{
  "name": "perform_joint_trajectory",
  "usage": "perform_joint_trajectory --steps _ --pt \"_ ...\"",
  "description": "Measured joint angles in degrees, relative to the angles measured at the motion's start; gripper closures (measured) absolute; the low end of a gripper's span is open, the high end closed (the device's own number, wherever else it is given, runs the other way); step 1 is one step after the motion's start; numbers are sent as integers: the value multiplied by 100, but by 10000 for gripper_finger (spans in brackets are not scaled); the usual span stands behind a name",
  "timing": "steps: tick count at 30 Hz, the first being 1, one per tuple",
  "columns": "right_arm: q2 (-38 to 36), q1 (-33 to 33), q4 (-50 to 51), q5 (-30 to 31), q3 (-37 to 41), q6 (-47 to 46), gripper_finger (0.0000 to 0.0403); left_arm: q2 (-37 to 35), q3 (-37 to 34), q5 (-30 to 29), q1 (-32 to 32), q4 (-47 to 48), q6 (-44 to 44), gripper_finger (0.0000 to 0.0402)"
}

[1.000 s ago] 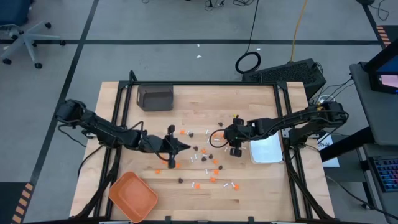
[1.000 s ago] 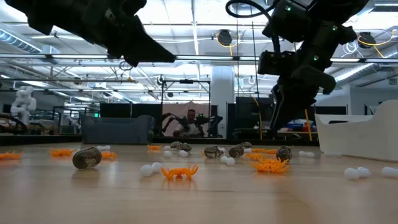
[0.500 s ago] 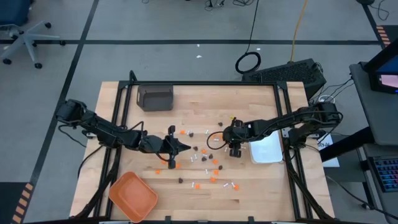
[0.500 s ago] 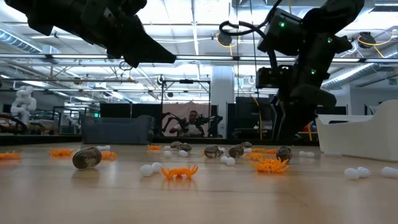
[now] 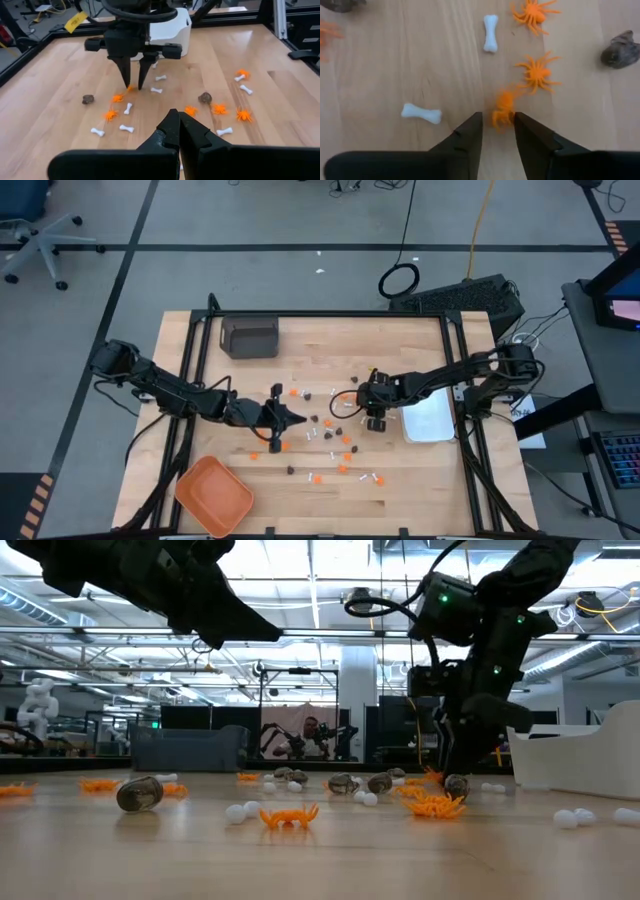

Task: Sort Halloween decoration
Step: Put the orange spider toy into the black bin

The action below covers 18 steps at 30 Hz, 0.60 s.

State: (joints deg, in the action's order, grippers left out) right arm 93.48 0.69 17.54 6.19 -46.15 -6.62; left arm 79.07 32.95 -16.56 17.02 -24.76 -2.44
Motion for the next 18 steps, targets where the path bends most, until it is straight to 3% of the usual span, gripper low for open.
perform_joint_trajectory --steps 12,18 --pt "76 2 -76 -32 -2 -162 396 -2 0 22 6 44 24 402" --pt "52 4 -184 -32 9 -144 401 -2 0 24 73 46 32 402"
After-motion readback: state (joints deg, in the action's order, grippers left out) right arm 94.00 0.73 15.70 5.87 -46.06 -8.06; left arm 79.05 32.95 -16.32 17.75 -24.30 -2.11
